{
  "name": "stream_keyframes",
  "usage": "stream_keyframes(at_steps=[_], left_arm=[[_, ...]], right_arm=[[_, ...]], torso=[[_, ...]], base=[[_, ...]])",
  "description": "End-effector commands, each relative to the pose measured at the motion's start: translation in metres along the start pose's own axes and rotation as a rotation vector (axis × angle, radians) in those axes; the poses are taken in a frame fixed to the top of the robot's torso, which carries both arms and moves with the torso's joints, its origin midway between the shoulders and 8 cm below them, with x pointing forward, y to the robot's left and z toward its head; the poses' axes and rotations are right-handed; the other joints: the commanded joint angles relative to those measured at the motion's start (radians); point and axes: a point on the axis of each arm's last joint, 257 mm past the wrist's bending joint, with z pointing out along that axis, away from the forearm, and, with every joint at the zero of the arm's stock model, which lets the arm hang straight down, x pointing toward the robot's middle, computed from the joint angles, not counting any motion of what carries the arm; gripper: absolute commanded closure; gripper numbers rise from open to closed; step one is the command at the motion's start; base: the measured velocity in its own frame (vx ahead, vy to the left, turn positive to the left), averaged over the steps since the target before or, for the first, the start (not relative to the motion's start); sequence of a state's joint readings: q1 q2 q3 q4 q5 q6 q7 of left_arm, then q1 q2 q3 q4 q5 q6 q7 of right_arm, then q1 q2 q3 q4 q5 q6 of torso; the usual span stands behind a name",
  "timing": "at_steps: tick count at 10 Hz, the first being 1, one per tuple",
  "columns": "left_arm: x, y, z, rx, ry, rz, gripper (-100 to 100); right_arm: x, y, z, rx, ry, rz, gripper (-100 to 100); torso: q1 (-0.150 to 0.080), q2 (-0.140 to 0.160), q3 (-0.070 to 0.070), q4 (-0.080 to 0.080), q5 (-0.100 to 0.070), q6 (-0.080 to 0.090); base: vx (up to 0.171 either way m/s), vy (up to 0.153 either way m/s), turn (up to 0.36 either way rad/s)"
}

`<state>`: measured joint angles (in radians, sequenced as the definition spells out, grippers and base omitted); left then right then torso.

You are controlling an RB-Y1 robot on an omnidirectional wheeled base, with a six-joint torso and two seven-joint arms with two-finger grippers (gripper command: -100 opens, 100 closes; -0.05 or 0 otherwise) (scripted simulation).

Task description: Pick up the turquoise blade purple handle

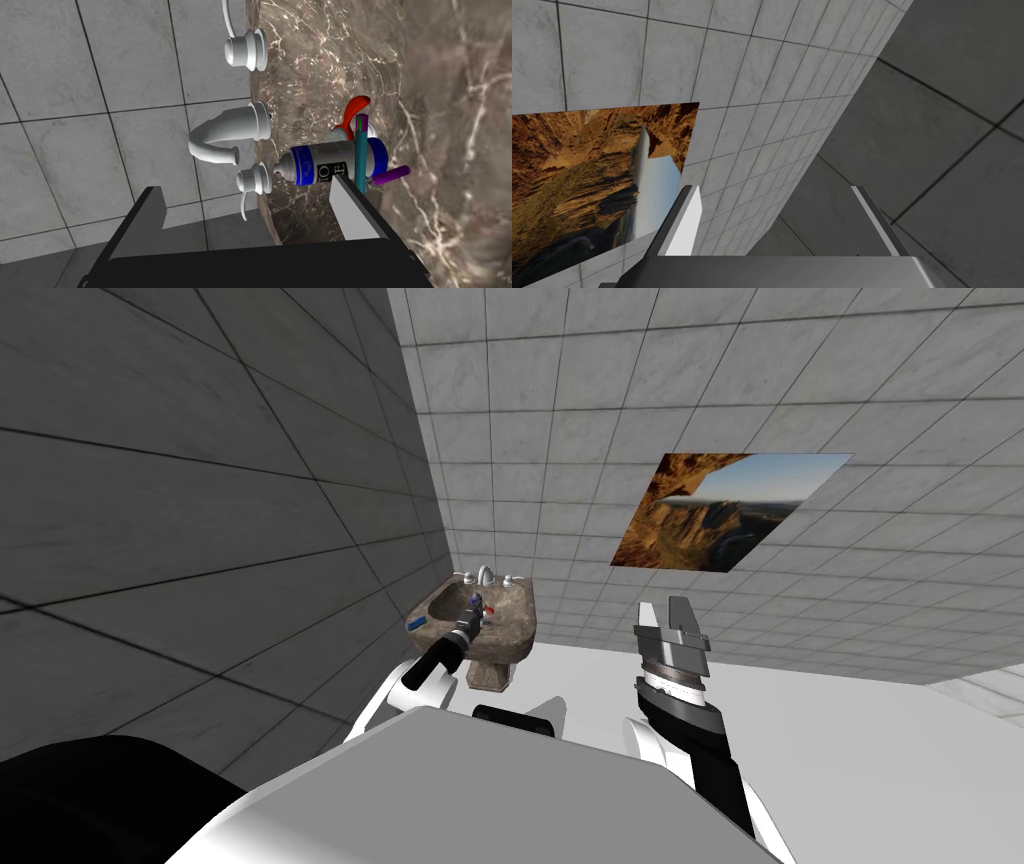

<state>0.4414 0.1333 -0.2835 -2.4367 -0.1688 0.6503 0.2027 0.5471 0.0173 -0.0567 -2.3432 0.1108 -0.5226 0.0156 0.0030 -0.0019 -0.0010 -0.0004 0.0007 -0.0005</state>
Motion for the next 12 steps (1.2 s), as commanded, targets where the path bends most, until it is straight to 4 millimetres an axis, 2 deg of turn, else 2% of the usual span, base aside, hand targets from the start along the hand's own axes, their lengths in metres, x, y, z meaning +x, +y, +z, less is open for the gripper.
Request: stream_keyframes(at_steps=[1, 9, 12], left_arm=[[-0.001, 0.010, 0.000, -0.037, -0.008, -0.006, -100], [-0.006, 0.067, -0.009, -0.251, -0.067, -0.084, -100], [-0.006, 0.079, -0.012, -0.299, -0.083, -0.110, -100]], right_arm=[[0.000, 0.000, 0.000, 0.000, 0.000, 0.000, 0], [0.000, 0.000, 0.000, 0.000, 0.000, 0.000, 0], [0.000, 0.000, 0.000, 0.000, 0.000, 0.000, 0]], torso=[[0.000, 0.000, 0.000, 0.000, 0.000, 0.000], [0.001, 0.000, 0.000, 0.000, 0.000, 0.000], [-0.001, 0.000, 0.000, 0.000, 0.000, 0.000]], base=[[0.016, 0.028, -0.026], [0.026, 0.042, -0.041], [0.023, 0.033, -0.021]])
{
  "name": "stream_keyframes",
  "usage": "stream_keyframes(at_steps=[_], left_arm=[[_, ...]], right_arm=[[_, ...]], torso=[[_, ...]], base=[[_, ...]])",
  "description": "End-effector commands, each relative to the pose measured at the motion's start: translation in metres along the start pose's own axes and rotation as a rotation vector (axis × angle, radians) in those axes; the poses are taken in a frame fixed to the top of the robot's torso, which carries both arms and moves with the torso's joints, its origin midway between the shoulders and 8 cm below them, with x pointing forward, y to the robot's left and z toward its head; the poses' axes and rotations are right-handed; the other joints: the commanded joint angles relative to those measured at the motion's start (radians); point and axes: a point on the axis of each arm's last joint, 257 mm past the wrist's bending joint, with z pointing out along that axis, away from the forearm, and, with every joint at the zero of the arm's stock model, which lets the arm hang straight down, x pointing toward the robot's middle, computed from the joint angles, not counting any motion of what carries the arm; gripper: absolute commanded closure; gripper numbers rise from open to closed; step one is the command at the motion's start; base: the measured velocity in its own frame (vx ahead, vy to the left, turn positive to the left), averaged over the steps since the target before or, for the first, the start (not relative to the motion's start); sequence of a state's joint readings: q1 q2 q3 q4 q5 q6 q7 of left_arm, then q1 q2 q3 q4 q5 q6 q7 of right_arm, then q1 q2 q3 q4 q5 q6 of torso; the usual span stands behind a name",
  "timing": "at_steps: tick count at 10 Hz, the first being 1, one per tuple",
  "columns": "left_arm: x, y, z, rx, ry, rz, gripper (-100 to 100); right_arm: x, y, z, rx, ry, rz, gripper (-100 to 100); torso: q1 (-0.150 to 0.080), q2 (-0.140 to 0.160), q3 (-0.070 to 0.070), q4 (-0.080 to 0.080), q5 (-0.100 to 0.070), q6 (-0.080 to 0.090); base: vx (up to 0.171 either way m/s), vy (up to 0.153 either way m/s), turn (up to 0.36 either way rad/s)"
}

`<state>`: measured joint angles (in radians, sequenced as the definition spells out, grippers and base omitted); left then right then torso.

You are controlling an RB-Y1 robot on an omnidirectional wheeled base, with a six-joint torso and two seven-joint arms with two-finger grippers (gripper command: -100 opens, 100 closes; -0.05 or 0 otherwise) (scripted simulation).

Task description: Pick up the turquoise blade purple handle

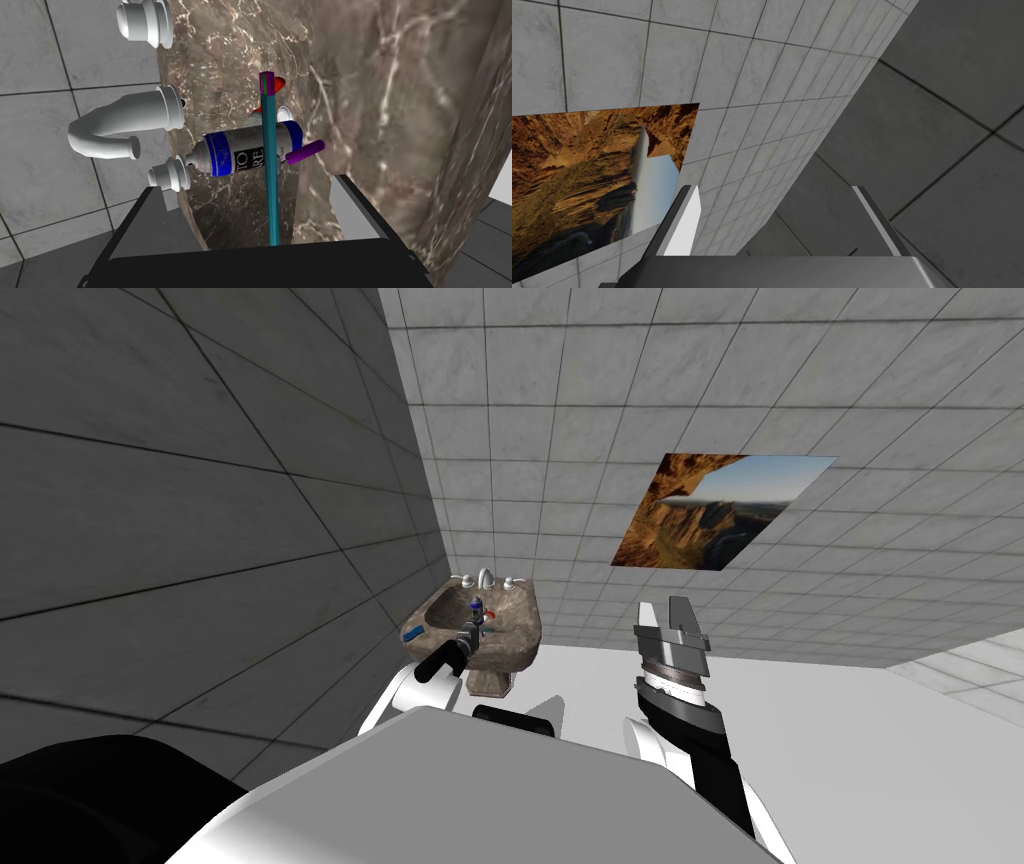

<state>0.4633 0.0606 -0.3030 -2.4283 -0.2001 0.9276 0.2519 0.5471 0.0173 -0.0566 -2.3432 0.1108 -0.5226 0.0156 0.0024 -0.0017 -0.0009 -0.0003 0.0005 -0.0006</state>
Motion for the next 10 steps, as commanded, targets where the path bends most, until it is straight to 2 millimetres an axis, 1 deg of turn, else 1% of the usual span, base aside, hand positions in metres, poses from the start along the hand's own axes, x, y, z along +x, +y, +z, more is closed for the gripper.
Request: stream_keyframes(at_steps=[1, 2, 3, 4, 5, 6, 7, 8, 10], left_arm=[[-0.001, 0.009, 0.000, -0.033, -0.010, -0.020, -100], [-0.001, 0.014, 0.000, -0.055, -0.017, -0.038, -100], [-0.001, 0.009, 0.001, -0.039, -0.012, -0.027, -100], [-0.001, 0.010, 0.001, -0.044, -0.013, -0.029, 0], [-0.001, 0.013, 0.008, -0.043, -0.012, -0.027, -100], [-0.001, 0.014, 0.012, -0.042, -0.011, -0.027, -100], [-0.001, 0.014, 0.009, -0.044, -0.012, -0.027, -100], [-0.001, 0.014, 0.010, -0.043, -0.012, -0.027, 100], [-0.001, 0.015, 0.010, -0.045, -0.012, -0.028, 100]], right_arm=[[0.000, 0.000, 0.000, 0.000, 0.000, 0.000, 0], [0.000, 0.000, 0.000, 0.000, 0.000, 0.000, 0], [0.000, 0.000, 0.000, 0.000, 0.000, 0.000, 0], [0.000, 0.000, 0.000, 0.000, 0.000, 0.000, 0], [0.000, 0.000, 0.000, 0.000, 0.000, 0.000, 0], [0.000, 0.000, 0.000, 0.000, 0.000, 0.000, 0], [0.000, 0.000, 0.000, 0.000, 0.000, 0.000, 0], [0.000, 0.000, 0.000, 0.000, 0.000, 0.000, 0], [0.000, 0.000, 0.000, 0.000, 0.000, 0.000, 0]], torso=[[0.000, 0.000, 0.000, 0.000, 0.000, 0.000], [0.001, 0.000, 0.000, 0.000, 0.000, 0.000], [0.001, 0.000, 0.000, 0.000, 0.000, 0.000], [-0.001, 0.000, 0.000, 0.000, 0.000, 0.000], [-0.002, 0.001, 0.001, 0.000, 0.000, 0.000], [-0.002, -0.001, 0.000, 0.000, 0.000, 0.000], [-0.002, -0.003, -0.001, -0.001, 0.000, 0.000], [-0.002, -0.001, -0.001, 0.000, 0.000, 0.000], [-0.003, 0.001, 0.001, 0.001, -0.001, 0.000]], base=[[0.023, 0.045, -0.028], [0.030, 0.045, -0.026], [0.015, 0.019, -0.007], [0.000, 0.000, 0.000], [0.037, 0.003, 0.009], [0.072, 0.001, 0.009], [0.034, 0.000, 0.001], [0.005, 0.000, 0.000], [0.000, 0.000, 0.000]])
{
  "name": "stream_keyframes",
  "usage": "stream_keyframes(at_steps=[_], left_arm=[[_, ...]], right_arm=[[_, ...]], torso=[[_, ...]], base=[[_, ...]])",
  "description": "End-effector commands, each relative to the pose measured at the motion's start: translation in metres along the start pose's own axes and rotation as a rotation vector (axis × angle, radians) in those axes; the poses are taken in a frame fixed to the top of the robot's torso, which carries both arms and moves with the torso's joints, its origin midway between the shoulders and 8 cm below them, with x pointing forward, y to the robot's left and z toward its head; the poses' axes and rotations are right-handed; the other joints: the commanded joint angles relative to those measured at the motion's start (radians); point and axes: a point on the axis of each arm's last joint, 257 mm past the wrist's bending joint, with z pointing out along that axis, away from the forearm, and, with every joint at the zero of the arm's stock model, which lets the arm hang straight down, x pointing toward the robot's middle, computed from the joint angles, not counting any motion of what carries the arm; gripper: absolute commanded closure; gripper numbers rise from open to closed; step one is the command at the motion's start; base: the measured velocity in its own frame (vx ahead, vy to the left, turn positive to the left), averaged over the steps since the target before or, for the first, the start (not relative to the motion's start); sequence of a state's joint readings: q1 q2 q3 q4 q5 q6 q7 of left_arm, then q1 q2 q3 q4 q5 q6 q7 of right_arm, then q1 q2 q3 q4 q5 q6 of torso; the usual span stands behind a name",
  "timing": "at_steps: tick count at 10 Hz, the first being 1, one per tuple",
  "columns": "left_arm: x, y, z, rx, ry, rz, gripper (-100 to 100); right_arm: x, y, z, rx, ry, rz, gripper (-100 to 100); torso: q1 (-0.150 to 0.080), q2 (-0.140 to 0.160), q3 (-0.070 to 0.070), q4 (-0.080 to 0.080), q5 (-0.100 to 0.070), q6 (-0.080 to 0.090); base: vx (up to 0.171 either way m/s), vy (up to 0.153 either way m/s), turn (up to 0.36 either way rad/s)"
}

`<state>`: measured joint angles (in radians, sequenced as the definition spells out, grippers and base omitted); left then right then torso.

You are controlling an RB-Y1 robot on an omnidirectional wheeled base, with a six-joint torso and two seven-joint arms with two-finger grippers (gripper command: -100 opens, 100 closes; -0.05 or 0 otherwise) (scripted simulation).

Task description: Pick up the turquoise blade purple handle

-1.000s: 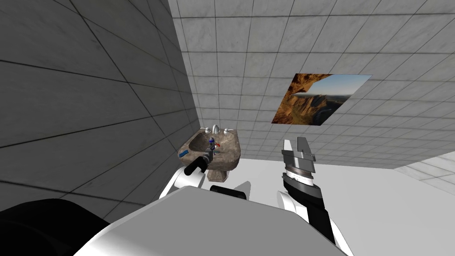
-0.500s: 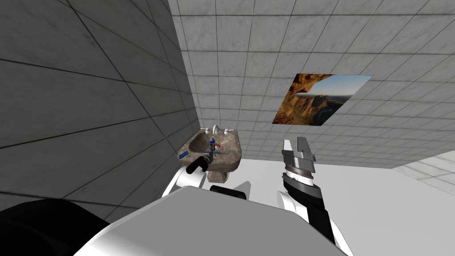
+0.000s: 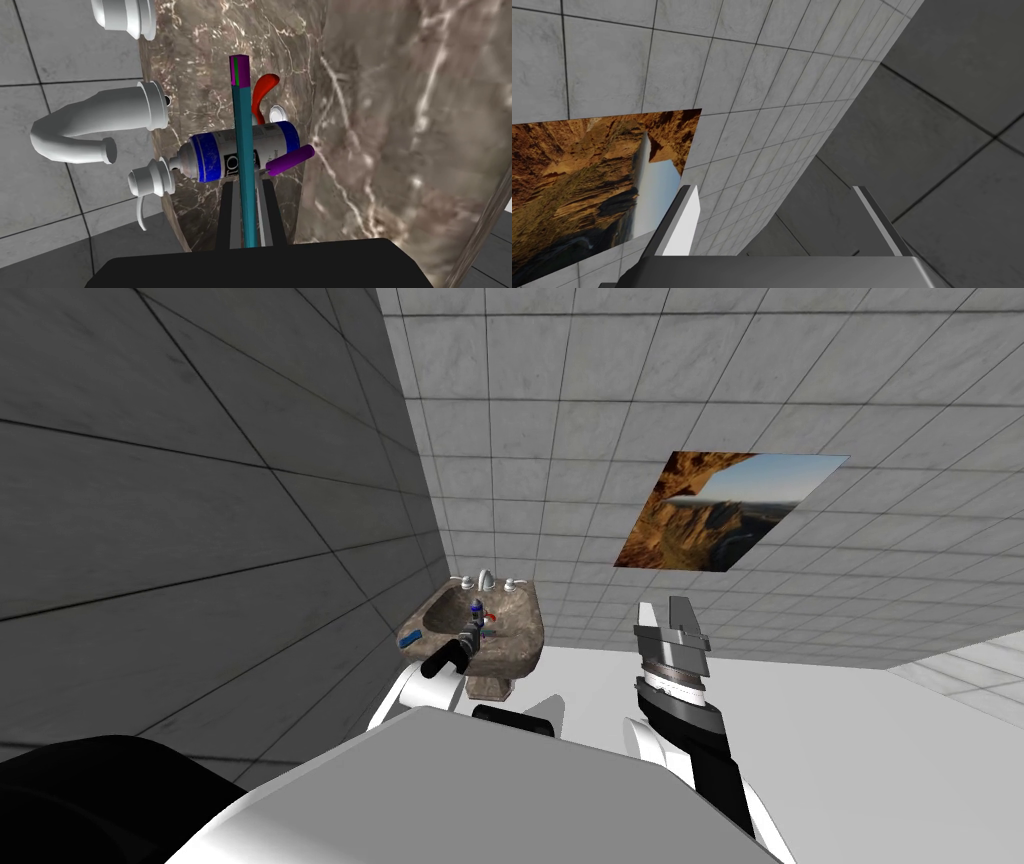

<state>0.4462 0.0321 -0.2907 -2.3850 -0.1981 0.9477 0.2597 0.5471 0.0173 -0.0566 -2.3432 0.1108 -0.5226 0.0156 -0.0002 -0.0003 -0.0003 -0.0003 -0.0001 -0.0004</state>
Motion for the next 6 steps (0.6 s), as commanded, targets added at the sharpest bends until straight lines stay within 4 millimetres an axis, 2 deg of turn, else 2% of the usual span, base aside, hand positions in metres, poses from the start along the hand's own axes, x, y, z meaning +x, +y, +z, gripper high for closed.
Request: stream_keyframes(at_steps=[1, 2, 3, 4, 5, 6], left_arm=[[0.0000, 0.0000, 0.0000, 0.000, 0.000, 0.000, 100], [0.0000, 0.0001, 0.0000, 0.000, 0.000, 0.000, 100], [0.0001, 0.0001, 0.0000, 0.000, 0.000, 0.000, 0], [-0.0004, -0.0022, -0.0064, -0.001, -0.001, 0.000, 100], [0.0000, -0.0012, -0.0032, 0.001, 0.000, 0.001, 100], [0.0000, -0.0012, -0.0037, 0.000, -0.001, 0.001, 0]], right_arm=[[0.0000, 0.0000, 0.0000, 0.000, 0.000, 0.000, 0], [0.0000, 0.0000, 0.0000, 0.000, 0.000, 0.000, 0], [0.0000, 0.0000, 0.0000, 0.000, 0.000, 0.000, 0], [0.0000, 0.0000, 0.0000, 0.000, 0.000, 0.000, 0], [0.0000, 0.0000, 0.0000, 0.000, 0.000, 0.000, 0], [0.0000, 0.0000, 0.0000, 0.000, 0.000, 0.000, 0]], torso=[[0.000, 0.000, 0.000, 0.000, 0.000, 0.000], [0.000, 0.000, 0.000, 0.000, 0.000, 0.000], [0.000, 0.000, 0.000, 0.000, 0.000, 0.000], [0.000, 0.000, 0.000, 0.000, 0.000, 0.000], [0.000, 0.003, 0.001, 0.001, 0.000, 0.000], [0.000, 0.002, 0.001, 0.001, 0.000, 0.000]], base=[[0.000, 0.000, 0.000], [0.000, 0.000, 0.000], [0.000, 0.000, 0.000], [-0.037, 0.001, -0.015], [-0.023, 0.001, -0.004], [0.000, 0.000, 0.000]])
